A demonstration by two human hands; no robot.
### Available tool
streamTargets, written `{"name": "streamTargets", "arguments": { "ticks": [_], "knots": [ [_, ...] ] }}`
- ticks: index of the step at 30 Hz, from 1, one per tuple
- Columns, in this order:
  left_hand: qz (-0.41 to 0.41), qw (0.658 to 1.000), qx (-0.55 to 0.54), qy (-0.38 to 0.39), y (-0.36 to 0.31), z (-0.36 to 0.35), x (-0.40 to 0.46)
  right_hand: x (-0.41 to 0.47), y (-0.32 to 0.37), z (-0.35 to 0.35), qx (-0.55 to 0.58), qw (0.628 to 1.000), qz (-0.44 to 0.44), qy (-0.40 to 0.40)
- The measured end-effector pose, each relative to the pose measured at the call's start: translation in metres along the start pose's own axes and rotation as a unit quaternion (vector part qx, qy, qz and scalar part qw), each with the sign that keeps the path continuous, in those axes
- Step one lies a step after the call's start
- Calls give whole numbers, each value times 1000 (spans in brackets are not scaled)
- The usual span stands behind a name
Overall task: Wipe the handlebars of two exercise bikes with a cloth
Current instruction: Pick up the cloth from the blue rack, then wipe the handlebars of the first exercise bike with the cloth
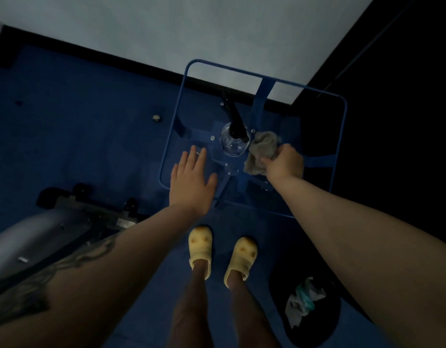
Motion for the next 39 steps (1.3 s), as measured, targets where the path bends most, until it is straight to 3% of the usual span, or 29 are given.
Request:
{"name": "streamTargets", "arguments": {
  "ticks": [7,12,19,24,31,39],
  "knots": [
    [-11,1000,-10,-2,-11,43,-24,-64,27,52,103,989,82,-61],
    [-46,995,-65,-61,-32,121,-64,-137,68,115,163,965,183,-97],
    [-44,967,-177,-179,-37,215,-154,-241,142,184,134,906,378,-134],
    [-8,941,-195,-277,-27,244,-240,-290,183,177,91,869,481,-73],
    [107,915,-130,-367,23,232,-364,-373,227,108,87,811,570,101],
    [229,849,-146,-453,75,208,-498,-485,249,37,45,741,646,178]
  ]
}}
Point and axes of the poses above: each hand's wrist, its own x-axis towards the middle knuckle, its own z-axis out of the back of the hand, y = z × x, the point moved 9 cm from there along x, towards the middle knuckle, and after that the axes turned 8 degrees about y, right-handed, at the moved point
